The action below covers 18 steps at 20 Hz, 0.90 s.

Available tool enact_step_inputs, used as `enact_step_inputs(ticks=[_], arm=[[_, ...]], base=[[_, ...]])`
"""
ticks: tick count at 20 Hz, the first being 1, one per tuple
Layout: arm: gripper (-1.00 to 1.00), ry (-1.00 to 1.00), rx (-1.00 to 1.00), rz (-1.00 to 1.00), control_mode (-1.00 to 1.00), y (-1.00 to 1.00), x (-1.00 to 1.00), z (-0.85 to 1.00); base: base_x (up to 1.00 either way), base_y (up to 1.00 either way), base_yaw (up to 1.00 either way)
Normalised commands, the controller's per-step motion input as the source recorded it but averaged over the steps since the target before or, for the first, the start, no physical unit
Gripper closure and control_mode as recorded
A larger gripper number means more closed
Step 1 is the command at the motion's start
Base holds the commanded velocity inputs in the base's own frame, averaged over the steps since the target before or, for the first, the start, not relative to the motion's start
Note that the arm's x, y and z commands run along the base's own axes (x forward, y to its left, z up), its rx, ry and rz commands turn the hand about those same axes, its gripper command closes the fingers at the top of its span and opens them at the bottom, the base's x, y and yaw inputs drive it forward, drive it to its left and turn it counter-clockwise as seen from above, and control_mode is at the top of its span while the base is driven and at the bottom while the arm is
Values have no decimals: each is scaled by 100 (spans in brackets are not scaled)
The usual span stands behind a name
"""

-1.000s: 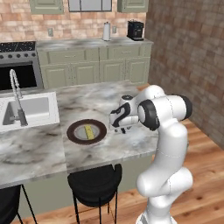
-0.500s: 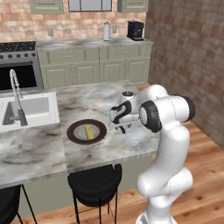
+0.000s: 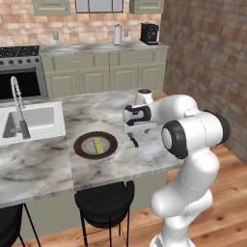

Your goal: Retrieve the butter from the fridge and place it on a plate on the dining table. Then retrieve the butter knife by the fridge and place it near the plate.

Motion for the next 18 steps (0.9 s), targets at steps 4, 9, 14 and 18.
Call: enact_step_inputs(ticks=[4,9,14,18], arm=[[-100,14,0,0,-100,0,-58,76],[-100,16,0,0,-100,0,-83,54],[-100,1,0,0,-100,-2,-100,16],[-100,0,0,0,-100,-7,-100,9]], base=[[0,0,0],[0,0,0],[0,0,0],[0,0,0]])
